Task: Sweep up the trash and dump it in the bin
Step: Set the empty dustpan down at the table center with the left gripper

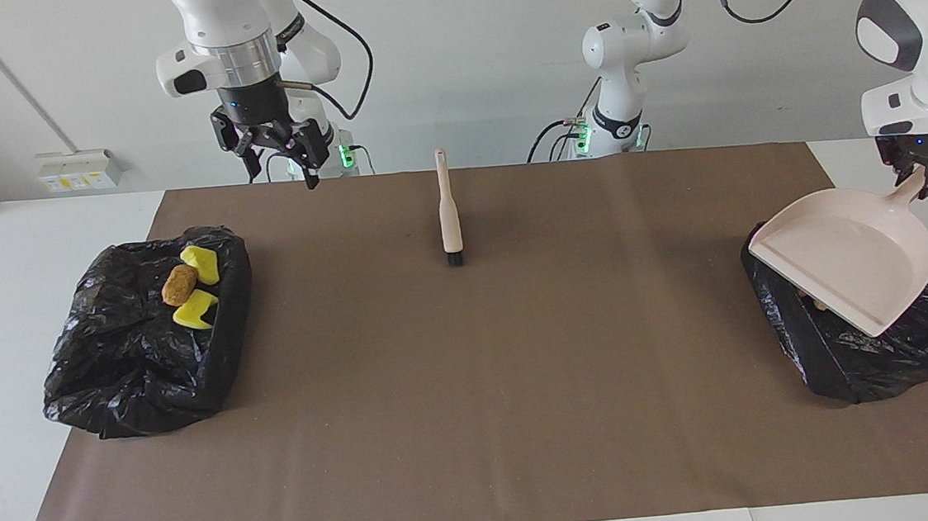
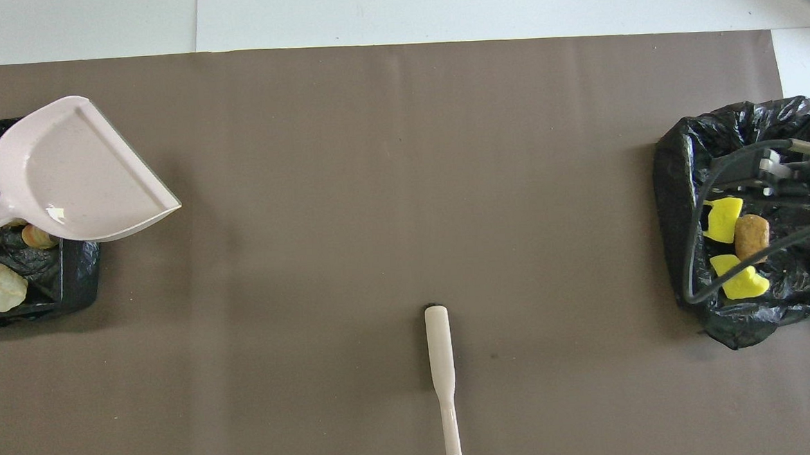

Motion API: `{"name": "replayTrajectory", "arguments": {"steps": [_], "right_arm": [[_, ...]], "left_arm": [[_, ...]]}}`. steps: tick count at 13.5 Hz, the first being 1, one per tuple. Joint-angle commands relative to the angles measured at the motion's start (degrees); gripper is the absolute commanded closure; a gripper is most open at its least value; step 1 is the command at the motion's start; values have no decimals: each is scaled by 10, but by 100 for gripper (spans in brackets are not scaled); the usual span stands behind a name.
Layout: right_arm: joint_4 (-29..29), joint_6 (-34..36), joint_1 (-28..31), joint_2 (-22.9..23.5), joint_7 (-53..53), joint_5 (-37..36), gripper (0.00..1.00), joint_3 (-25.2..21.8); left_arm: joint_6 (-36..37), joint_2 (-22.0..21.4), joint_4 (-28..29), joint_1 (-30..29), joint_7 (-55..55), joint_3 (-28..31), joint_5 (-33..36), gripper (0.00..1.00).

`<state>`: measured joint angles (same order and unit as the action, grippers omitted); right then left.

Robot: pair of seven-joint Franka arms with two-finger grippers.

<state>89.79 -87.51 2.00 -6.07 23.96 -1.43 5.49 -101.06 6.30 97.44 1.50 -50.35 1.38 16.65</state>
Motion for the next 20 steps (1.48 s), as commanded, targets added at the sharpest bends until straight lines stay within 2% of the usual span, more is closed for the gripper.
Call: {"name": "replayTrajectory", "arguments": {"steps": [1,4,6,8,10,13,18,19,20], "right_arm": [[0,19,6,-11,-89,3,0,-40],[22,12,6,-18,-169,3,0,-63],[28,-3,0,-13,-174,1,0,-62],[28,-6,1,-11,-170,5,0,-61],[30,-6,5,-11,-173,22,0,-62],[34,-7,4,-10,-178,18,0,-62],[34,-17,-2,-4,-199,12,0,-60],[31,-16,-2,-4,-198,17,0,-59],[30,-16,-2,-4,-197,18,0,-59]], "left_arm": [[-8,-9,23,62,134,10,-48,100],[-35,34,21,171,359,9,-70,100],[-76,60,12,228,480,10,-122,100],[-96,105,-23,298,598,10,-135,100],[-93,140,-71,329,679,10,-164,100],[-97,170,-109,364,763,11,-176,100],[-133,200,-145,388,816,10,-181,100],[-139,215,-160,388,816,10,-181,100],[-137,250,-193,391,818,11,-181,100]]}}
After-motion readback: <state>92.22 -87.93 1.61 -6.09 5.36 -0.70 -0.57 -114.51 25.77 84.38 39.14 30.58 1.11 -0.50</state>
